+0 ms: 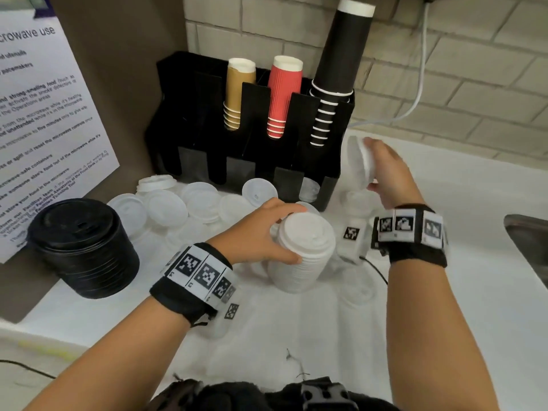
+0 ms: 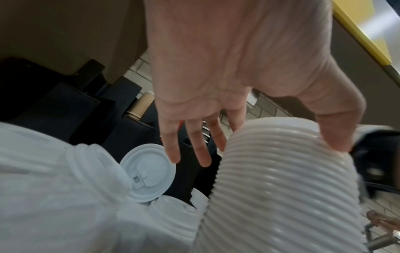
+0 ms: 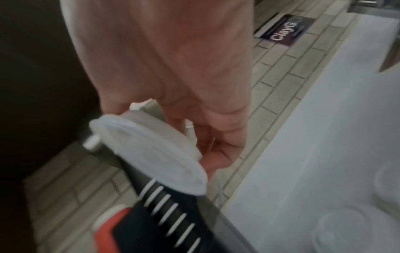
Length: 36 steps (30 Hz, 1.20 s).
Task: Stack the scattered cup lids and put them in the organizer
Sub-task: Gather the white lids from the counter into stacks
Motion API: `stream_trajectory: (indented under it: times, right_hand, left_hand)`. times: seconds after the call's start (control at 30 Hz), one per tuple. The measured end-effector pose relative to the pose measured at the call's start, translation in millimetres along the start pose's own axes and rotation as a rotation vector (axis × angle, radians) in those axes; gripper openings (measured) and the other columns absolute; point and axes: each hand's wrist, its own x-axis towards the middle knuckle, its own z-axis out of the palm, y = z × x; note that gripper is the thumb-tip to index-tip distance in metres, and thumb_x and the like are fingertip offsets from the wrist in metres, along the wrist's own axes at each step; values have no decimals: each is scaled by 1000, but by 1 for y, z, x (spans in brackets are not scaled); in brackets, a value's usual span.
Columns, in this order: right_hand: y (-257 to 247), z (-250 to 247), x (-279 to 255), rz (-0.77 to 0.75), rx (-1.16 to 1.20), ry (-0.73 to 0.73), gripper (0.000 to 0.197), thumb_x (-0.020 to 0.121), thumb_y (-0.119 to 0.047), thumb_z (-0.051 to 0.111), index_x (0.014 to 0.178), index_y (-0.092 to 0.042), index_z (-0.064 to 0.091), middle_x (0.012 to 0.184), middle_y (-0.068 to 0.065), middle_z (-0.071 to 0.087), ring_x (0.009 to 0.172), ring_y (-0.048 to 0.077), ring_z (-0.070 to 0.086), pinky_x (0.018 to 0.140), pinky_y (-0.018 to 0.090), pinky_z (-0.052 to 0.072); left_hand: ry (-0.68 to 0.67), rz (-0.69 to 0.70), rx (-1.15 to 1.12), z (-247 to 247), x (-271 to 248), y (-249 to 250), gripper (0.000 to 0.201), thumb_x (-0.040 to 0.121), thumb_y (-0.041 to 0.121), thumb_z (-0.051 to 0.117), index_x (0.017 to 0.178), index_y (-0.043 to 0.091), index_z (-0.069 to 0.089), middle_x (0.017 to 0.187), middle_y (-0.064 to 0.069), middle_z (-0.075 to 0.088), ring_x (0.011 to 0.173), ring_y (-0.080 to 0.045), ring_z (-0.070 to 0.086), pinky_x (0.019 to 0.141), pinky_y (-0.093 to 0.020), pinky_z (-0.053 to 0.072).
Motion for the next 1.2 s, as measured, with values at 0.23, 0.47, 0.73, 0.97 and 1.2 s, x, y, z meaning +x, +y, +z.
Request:
stream_trajectory:
  times: [0.23, 0.47, 0.73, 0.97, 1.2]
  right_hand:
    - [10, 8, -72, -68, -302, -165, 25, 83, -51, 64, 100, -32, 65, 100, -8, 64, 89, 7, 60, 65, 20, 42]
    - [21, 28, -106, -245, -404, -235, 31, 79, -31, 75, 107, -23, 66, 103, -7, 65, 90, -3, 57, 71, 0, 39]
    - [18, 43, -119, -322, -590, -220, 40, 72, -32, 79, 111, -28, 68, 113, 1, 63, 107, 15, 55, 87, 22, 39]
    - [17, 48, -123, -333, -682, -235, 44, 71, -33, 82, 113, -29, 67, 120, 0, 60, 116, 21, 49, 99, 32, 40]
    - [27, 38, -136, -232, -415, -395, 36, 98, -34, 49, 133, -26, 46, 128, -20, 45, 128, -9, 34, 110, 12, 20]
  left_hand:
    - [55, -33, 36, 4, -3, 4, 76, 67, 28, 86, 122, 52, 40, 114, 26, 44, 101, 10, 46, 77, -3, 38]
    - [122, -102, -36, 8, -9, 5, 114, 63, 28, 88, 148, 36, 12, 113, 26, 42, 100, 9, 49, 74, -14, 43]
    - [157, -106, -109, 13, -11, 3, 116, 65, 27, 88, 149, 32, 9, 122, 14, 48, 103, 6, 52, 73, -13, 46]
    - [115, -139, -90, 7, -18, 9, 94, 69, 16, 85, 144, 30, 30, 114, 25, 49, 106, 1, 53, 69, -3, 44]
    - [29, -323, -324, -3, -14, 35, 27, 101, 37, 44, 124, 41, 57, 116, 21, 59, 101, 0, 56, 75, -21, 44]
